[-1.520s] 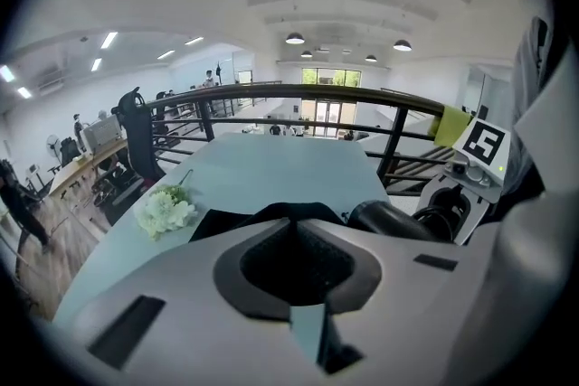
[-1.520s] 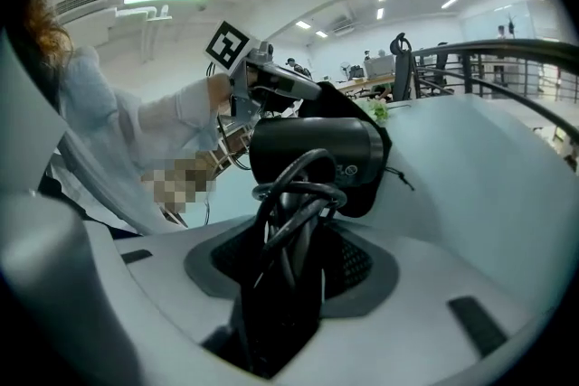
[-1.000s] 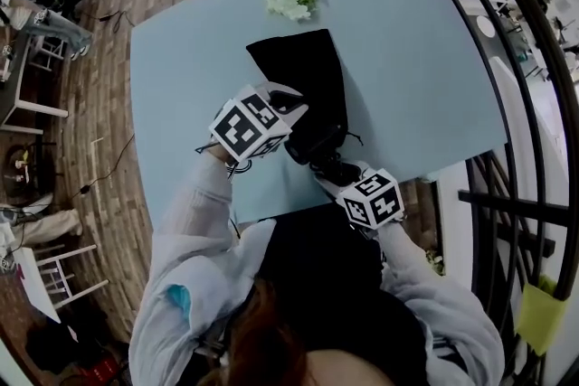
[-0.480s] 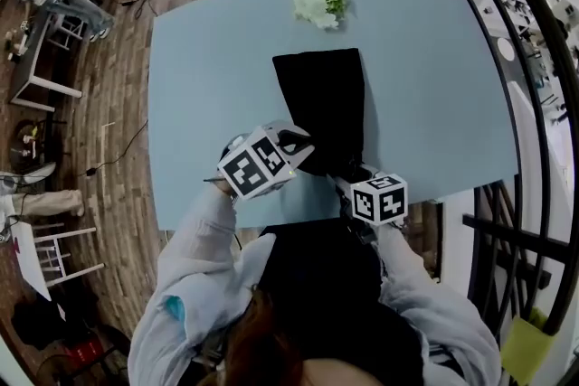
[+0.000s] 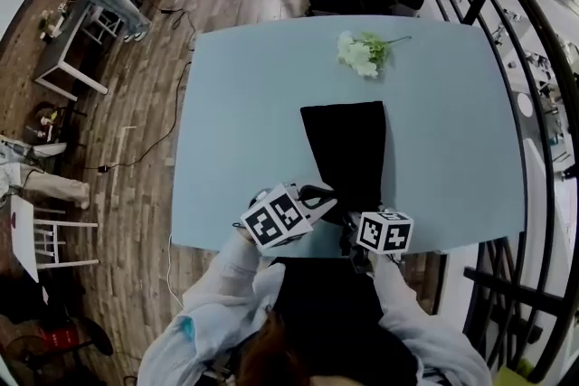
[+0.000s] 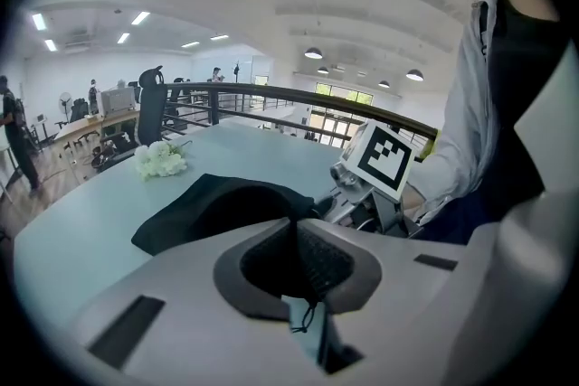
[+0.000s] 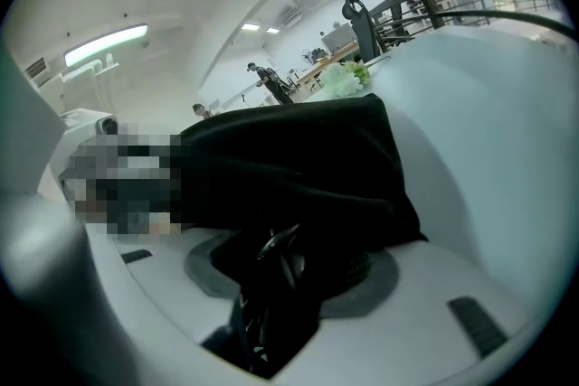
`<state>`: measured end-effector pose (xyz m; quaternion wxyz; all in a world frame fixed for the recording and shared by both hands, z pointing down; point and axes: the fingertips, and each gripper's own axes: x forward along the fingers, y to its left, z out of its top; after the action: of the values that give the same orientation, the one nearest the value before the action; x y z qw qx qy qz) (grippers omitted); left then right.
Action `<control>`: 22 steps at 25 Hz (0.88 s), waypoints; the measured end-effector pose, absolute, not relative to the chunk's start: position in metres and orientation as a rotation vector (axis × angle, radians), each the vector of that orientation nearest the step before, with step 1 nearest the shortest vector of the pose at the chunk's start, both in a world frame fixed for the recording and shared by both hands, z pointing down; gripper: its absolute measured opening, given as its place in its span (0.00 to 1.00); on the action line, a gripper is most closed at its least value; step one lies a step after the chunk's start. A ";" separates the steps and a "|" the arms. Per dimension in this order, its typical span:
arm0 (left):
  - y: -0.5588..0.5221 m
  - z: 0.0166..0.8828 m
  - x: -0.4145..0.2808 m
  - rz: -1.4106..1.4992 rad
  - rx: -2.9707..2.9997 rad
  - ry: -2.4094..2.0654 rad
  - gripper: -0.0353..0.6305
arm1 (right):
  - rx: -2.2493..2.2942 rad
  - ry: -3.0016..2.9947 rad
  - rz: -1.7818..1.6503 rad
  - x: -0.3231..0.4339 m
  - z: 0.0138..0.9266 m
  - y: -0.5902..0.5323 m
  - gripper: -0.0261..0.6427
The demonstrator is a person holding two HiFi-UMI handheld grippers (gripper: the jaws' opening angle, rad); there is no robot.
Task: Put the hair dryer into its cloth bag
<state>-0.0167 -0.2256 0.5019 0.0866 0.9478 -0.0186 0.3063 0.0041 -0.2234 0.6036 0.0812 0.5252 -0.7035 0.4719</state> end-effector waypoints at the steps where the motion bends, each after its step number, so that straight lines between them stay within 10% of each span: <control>1: -0.225 0.501 -0.022 0.896 2.820 -0.065 0.10 | 1.569 -2.104 1.411 0.001 0.603 -0.226 0.33; 22: -0.259 0.475 -0.078 0.676 2.895 -0.450 0.10 | 1.571 -2.333 1.586 -0.067 0.602 -0.299 0.34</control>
<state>-0.0775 -0.2589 0.4753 0.0672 0.9607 -0.1492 0.2244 -0.0673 -0.2985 0.6018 -0.0437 0.4860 -0.7218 0.4908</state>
